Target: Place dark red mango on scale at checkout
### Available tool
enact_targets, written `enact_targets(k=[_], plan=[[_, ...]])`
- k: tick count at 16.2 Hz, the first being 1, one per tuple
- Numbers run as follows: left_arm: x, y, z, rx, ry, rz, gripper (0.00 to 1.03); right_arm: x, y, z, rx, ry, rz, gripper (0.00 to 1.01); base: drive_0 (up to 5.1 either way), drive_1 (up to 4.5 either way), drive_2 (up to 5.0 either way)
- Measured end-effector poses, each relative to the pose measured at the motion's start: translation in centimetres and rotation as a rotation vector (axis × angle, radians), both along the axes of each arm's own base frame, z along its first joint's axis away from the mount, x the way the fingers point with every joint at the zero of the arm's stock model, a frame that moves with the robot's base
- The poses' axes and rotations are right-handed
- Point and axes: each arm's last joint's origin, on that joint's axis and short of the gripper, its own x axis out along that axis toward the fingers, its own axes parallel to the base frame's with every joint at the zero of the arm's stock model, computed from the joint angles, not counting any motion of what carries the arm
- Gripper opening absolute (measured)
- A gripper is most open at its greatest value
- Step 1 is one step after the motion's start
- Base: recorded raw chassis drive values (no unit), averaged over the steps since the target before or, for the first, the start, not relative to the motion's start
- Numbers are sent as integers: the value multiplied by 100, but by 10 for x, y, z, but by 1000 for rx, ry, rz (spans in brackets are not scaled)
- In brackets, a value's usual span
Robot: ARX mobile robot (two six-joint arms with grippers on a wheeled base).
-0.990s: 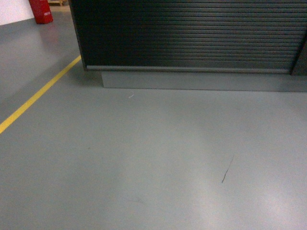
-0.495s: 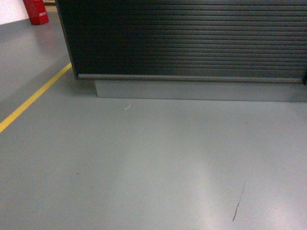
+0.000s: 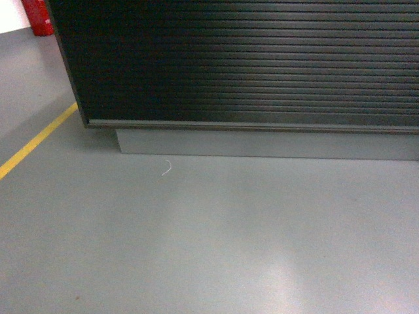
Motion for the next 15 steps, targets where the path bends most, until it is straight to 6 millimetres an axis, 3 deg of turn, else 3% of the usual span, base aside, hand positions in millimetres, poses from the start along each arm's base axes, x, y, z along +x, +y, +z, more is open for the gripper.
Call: enact_targets(k=[15], plan=[[0, 0, 0, 0, 0, 2, 98, 0, 0, -1, 0, 6, 0, 98, 7, 439, -425]])
